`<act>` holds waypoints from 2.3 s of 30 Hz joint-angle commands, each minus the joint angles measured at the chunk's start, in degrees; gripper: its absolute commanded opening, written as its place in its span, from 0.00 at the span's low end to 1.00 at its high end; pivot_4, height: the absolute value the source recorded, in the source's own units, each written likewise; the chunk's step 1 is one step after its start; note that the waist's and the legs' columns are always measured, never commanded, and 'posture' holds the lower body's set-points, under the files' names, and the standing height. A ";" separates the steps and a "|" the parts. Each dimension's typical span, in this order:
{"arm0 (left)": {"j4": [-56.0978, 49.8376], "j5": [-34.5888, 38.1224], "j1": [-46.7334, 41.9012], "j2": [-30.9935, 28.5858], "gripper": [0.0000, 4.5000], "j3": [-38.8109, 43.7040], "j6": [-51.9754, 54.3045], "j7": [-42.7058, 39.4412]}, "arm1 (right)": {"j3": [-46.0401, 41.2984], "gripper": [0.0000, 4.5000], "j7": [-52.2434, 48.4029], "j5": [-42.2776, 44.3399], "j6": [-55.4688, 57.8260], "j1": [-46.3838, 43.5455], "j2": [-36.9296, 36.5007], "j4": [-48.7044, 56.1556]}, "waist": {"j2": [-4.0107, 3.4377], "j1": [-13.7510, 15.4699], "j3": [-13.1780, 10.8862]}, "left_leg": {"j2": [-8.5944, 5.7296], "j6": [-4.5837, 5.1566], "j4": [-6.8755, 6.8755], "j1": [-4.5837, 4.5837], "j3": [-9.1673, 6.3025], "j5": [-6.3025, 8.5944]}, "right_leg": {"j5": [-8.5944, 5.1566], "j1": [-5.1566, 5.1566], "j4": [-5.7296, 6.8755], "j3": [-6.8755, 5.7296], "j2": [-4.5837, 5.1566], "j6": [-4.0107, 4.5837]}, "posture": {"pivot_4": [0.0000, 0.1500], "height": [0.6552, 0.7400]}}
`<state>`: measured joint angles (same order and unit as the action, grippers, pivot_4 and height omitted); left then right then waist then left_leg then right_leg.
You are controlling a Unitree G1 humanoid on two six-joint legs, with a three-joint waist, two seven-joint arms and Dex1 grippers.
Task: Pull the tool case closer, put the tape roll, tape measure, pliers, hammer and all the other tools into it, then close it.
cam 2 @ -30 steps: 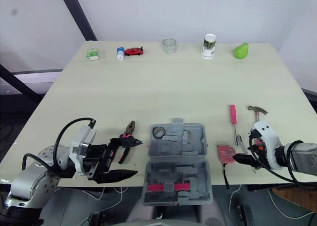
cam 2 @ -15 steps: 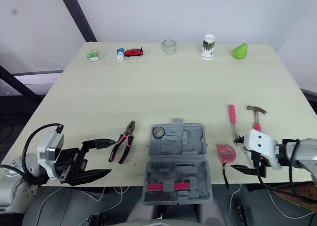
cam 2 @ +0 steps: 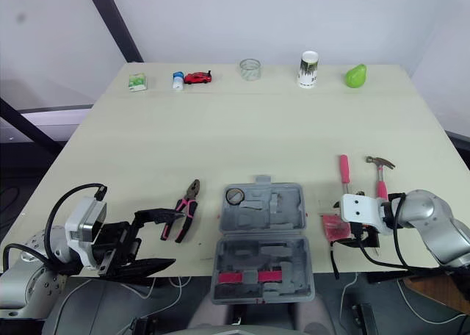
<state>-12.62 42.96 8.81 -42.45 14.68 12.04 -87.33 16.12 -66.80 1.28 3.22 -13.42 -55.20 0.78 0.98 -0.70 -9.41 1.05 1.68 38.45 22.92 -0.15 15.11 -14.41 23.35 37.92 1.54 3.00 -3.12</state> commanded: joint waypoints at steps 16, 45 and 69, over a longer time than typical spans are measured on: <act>-0.22 0.69 -0.31 0.19 1.00 -0.27 -1.12 -1.85 | 2.58 0.99 -3.43 -5.98 -4.41 -3.25 3.08 -4.55 | 0.00 -0.01 0.00 | 0.00 0.00 -0.01 0.00 -0.01 0.00 | 0.01 0.00 0.01 0.00 0.00 0.00 | 1.00 1.00; 5.17 -1.30 -1.24 3.58 1.00 0.10 -5.54 -0.28 | 29.16 0.65 -19.07 -12.01 51.20 -44.96 10.44 14.52 | -0.19 -0.12 -0.11 | 0.08 -0.01 -0.04 0.05 -0.19 0.00 | 0.04 0.11 -0.02 -0.28 0.04 0.23 | 1.00 1.00; 6.35 -2.67 -1.20 5.83 1.00 0.56 -8.82 2.40 | 38.75 0.65 -12.57 -18.40 46.11 -51.18 29.74 -15.85 | -0.24 -0.42 -0.14 | -0.01 -0.03 -0.08 0.11 -0.21 0.00 | 0.10 0.16 0.06 -0.29 0.06 0.18 | 1.00 1.00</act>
<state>-4.05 39.49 7.17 -36.06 14.16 3.29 -85.20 57.29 -79.67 -16.58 49.83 -62.74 -25.79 -15.23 0.74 -1.12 -9.55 1.03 1.65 38.36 23.03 -0.36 15.10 -14.31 23.51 37.98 1.24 3.07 -2.94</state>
